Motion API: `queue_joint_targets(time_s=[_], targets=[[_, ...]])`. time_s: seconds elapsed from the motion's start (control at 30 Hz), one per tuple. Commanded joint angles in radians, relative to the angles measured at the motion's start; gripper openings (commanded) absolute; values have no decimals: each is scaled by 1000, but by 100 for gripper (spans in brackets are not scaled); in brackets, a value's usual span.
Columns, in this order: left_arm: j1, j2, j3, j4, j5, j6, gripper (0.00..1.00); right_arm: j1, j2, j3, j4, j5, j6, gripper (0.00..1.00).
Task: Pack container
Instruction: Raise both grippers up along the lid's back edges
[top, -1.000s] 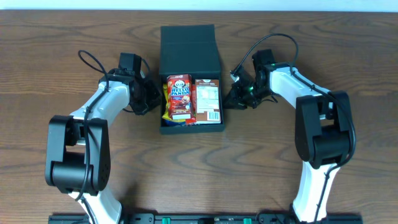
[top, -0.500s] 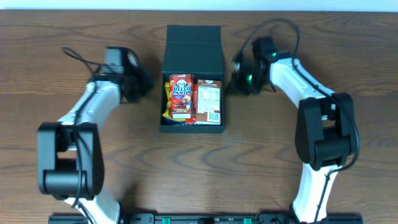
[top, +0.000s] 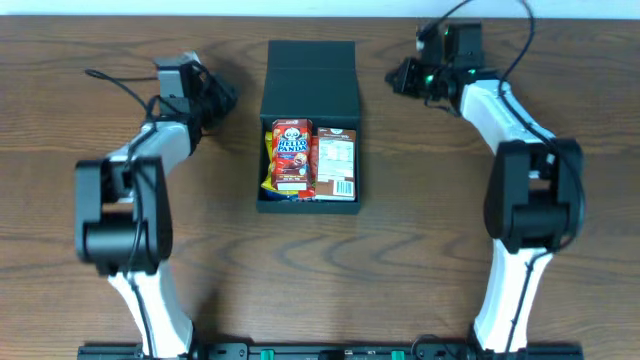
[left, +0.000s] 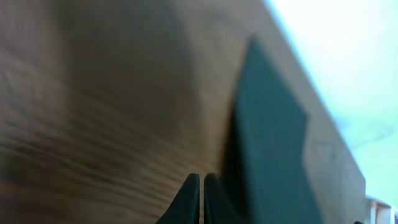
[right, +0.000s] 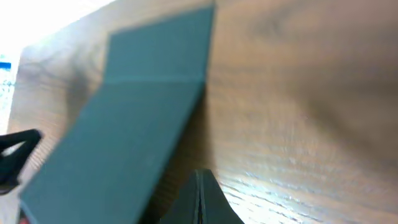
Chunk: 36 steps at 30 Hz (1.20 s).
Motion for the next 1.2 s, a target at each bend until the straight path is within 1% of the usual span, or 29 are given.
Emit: queue_joint_targets(time_s=[0.0,0.1,0.4,0.57,0.8,0.93,1.17], targets=[[-7,42,84,-18,60,-29,6,3,35,2,2,-89,45,1],[-18,78,123,-55,71,-29,6,6,62,2,2,-129,62,2],[-53,136,133,-53,95,-42,6,32,115,2,26,-203,71,2],[-65,154,134,-51,101,-45,6,49,158,2,91,-269,130,1],[-77,156,134,-55,122,-45,6,60,169,2,177,-331,151,1],[-77,156,134,-26,157,-45,6,63,169,2,233,-409,151,1],[-74,156,135,82,282,-44,6,63,169,2,324,-591,148,2]])
